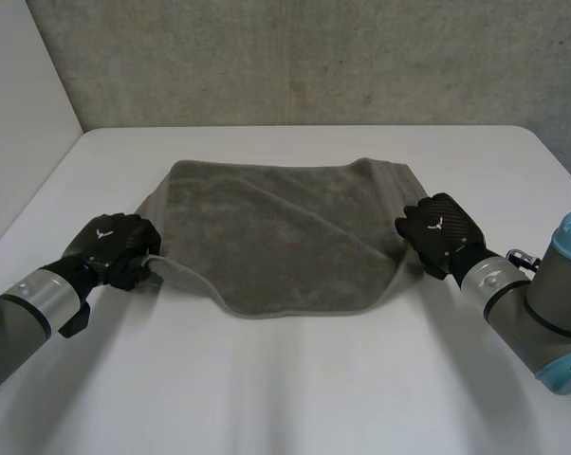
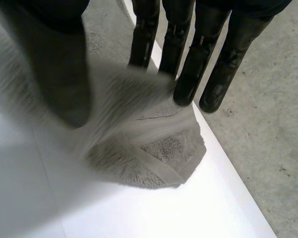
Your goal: Fold the towel.
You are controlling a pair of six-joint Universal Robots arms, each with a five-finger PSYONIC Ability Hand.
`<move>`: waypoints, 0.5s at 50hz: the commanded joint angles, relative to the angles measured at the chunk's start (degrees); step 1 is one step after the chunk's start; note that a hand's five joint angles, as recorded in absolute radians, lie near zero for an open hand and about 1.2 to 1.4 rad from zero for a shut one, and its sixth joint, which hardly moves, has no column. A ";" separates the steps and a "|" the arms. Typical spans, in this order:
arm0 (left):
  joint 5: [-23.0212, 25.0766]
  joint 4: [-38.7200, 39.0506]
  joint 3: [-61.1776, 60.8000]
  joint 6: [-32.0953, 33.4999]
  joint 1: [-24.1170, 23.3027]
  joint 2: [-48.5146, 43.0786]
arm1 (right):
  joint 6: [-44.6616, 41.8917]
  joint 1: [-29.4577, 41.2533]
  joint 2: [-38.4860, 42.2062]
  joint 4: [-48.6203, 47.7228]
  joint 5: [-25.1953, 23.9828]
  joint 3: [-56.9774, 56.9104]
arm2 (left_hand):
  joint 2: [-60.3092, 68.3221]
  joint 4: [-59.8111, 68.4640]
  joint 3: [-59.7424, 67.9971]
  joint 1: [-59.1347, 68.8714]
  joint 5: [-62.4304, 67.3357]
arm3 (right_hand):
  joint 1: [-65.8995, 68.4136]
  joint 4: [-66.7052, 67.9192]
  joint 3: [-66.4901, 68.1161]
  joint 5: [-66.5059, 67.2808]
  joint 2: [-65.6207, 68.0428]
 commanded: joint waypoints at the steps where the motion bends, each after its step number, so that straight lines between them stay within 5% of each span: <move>1: 0.06 0.00 0.02 0.00 0.07 -0.09 | -2.87 0.14 0.58 0.23 0.29 0.19 | -0.22 -0.36 -0.35 -0.77 -0.68 | -3.36 -3.65 -3.46 -2.75 -3.16; 14: 0.23 0.00 -0.42 0.09 0.16 0.00 | -11.30 -1.71 1.37 0.49 0.03 0.45 | -0.22 -0.37 -0.35 -0.77 -0.68 | -5.21 -5.50 -5.31 -4.60 -5.01; 20: 0.23 0.00 -0.42 0.09 0.16 0.00 | -11.83 -2.77 1.02 0.58 -0.41 0.98 | -0.22 -0.37 -0.35 -0.77 -0.68 | 11.95 11.66 11.85 12.55 12.14; 22: 0.23 0.00 -0.42 0.09 0.16 0.00 | -11.83 -2.77 1.02 0.58 -0.93 1.15 | -0.22 -0.37 -0.35 -0.77 -0.68 | 32.19 31.90 32.09 32.79 32.38; 25: 0.23 0.00 -0.42 0.09 0.25 0.00 | -11.66 -2.68 1.02 0.49 -1.38 1.16 | -0.05 -0.20 -0.18 -0.60 -0.51 | 41.50 41.20 41.39 42.10 41.69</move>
